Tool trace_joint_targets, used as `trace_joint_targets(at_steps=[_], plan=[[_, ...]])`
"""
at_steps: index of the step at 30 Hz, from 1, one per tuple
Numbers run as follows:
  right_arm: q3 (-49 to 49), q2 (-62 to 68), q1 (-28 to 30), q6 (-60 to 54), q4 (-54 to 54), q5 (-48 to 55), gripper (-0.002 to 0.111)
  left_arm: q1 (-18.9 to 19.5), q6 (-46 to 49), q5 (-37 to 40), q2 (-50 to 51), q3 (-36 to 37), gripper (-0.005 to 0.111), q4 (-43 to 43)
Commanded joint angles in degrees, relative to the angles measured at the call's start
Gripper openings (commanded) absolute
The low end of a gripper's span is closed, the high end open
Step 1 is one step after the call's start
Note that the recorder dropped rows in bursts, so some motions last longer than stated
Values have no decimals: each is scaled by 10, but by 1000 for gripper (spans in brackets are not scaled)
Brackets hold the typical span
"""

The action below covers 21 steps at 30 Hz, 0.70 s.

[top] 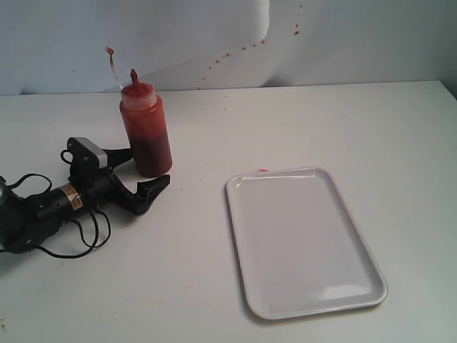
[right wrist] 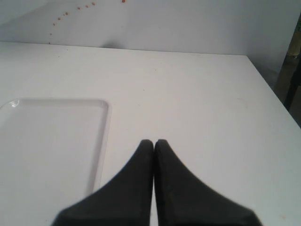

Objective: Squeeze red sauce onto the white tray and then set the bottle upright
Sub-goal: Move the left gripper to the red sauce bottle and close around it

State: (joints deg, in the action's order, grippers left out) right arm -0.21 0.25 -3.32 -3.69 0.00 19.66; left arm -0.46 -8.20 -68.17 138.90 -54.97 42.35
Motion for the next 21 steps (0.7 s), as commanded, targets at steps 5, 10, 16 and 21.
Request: trace_joint_targets(at_steps=[5, 10, 16, 21], plan=[[2, -2, -1, -2, 0, -1, 0, -2, -44, -6, 38, -77, 104, 10], [2, -2, -1, -2, 0, -1, 0, -2, -83, -6, 66, -120, 104, 45], [2, -2, -1, -2, 0, -1, 0, -2, -84, -8, 74, -133, 104, 49], [2, -2, -1, -2, 0, -1, 0, -2, -84, -9, 74, -133, 80, 53]])
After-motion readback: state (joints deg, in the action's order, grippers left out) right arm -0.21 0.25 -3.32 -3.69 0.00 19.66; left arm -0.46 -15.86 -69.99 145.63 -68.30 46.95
